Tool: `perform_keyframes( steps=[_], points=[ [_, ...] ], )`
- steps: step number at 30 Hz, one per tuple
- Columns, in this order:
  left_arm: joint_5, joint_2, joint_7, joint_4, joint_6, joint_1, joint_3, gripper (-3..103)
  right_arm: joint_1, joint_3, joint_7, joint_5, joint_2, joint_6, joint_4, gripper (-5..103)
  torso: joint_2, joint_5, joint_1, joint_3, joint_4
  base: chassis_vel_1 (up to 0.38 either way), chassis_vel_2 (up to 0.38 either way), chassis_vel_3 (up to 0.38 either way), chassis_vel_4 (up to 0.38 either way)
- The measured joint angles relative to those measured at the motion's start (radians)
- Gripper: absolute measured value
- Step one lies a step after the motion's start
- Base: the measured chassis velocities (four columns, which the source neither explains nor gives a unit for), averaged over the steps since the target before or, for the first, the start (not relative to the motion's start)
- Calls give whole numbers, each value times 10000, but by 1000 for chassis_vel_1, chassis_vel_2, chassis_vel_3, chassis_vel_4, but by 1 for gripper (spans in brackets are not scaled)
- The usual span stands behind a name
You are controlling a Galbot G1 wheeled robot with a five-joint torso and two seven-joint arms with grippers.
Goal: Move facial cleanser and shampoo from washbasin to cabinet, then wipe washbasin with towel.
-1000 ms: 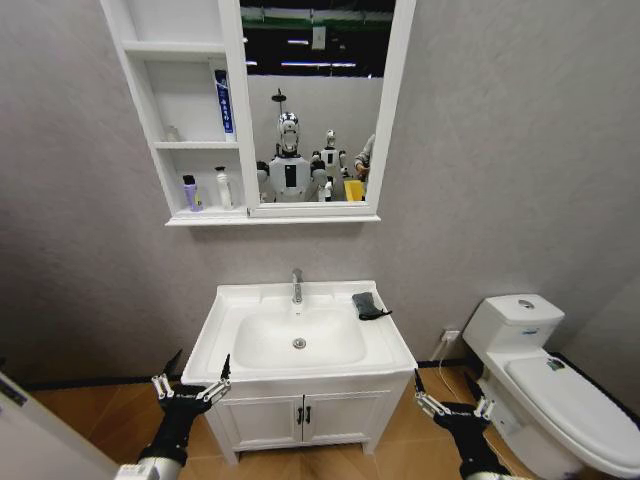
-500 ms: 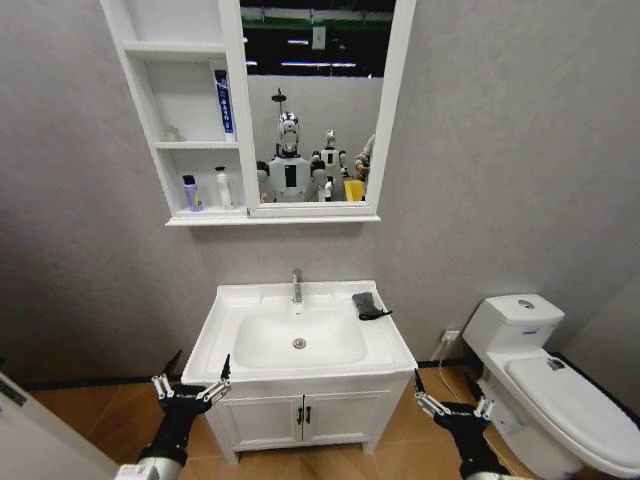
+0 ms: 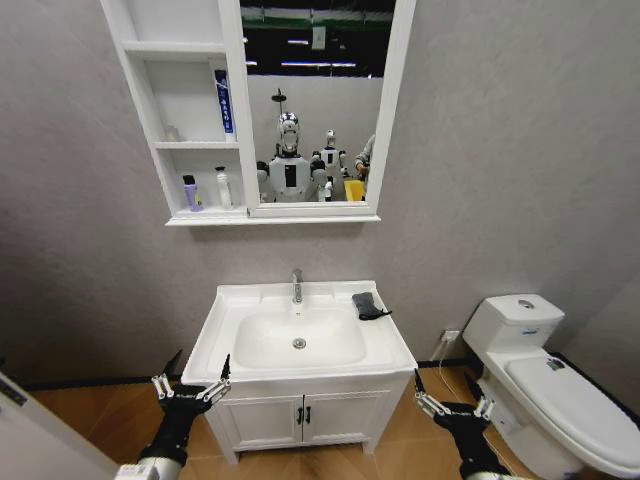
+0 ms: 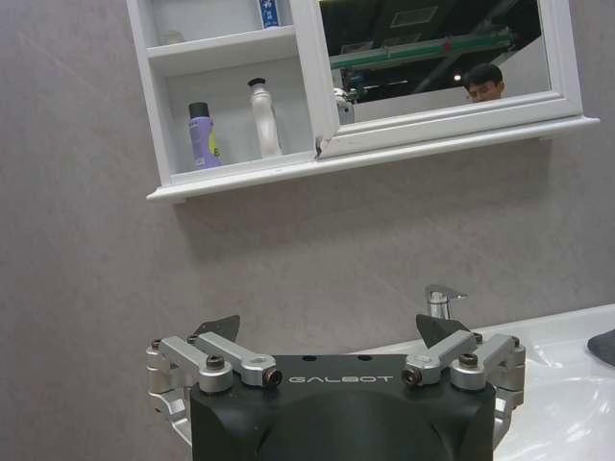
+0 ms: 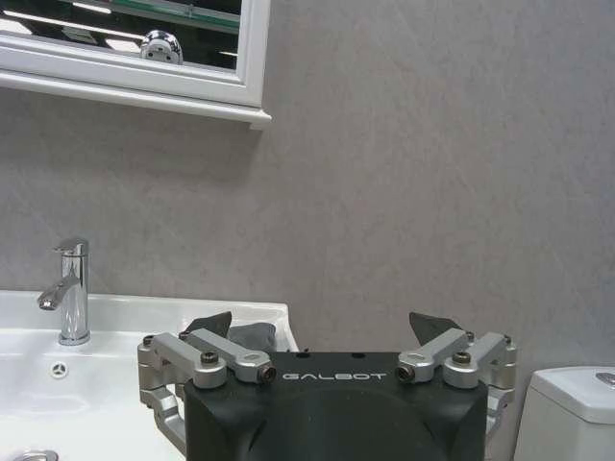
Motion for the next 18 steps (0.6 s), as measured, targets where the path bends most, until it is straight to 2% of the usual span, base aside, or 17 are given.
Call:
perform_keyframes(
  steps=[18],
  points=[
    [0,0,0,0,0,0,0,100,0,0,0,0,0,0,0,100,0,0,0,0,0,0,0,0,0]
  ],
)
